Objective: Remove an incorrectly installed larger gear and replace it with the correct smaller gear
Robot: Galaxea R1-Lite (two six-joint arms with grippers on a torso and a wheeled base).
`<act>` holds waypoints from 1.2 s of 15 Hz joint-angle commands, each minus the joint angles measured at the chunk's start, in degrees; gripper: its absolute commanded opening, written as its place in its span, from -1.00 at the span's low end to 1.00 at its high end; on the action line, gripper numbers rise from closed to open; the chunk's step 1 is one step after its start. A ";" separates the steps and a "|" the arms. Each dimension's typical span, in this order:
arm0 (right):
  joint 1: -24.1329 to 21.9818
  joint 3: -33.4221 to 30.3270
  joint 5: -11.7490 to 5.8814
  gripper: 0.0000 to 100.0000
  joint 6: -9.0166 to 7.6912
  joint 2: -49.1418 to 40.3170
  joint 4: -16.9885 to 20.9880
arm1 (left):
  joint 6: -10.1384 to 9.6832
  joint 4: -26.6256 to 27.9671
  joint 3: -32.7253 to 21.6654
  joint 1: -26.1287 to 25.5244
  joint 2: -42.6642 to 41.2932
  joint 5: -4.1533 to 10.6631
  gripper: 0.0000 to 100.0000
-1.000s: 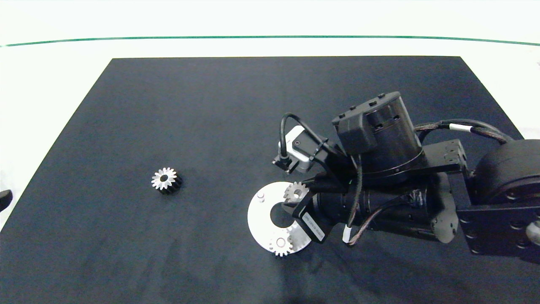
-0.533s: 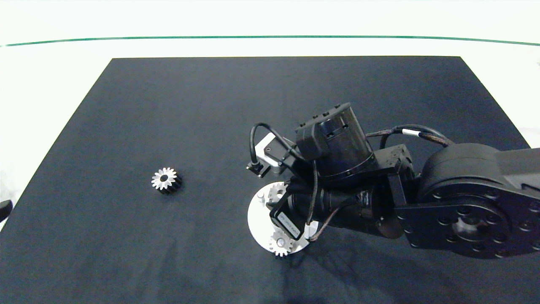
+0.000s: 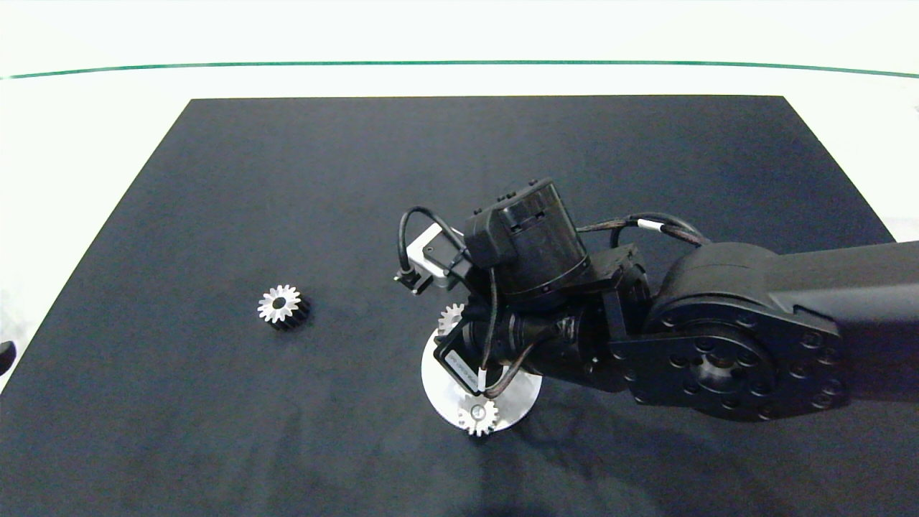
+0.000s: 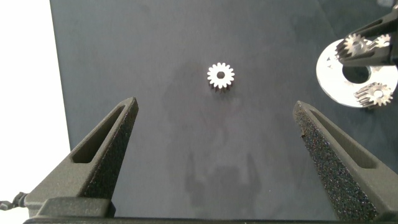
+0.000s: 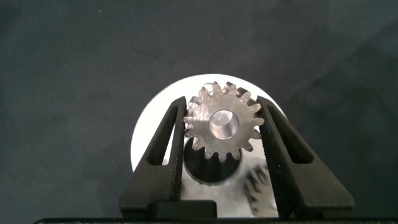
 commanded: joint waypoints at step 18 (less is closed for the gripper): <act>0.51 -3.27 -1.02 1.00 -0.04 4.13 0.14 | 0.04 0.12 1.96 -0.09 -0.98 0.04 1.00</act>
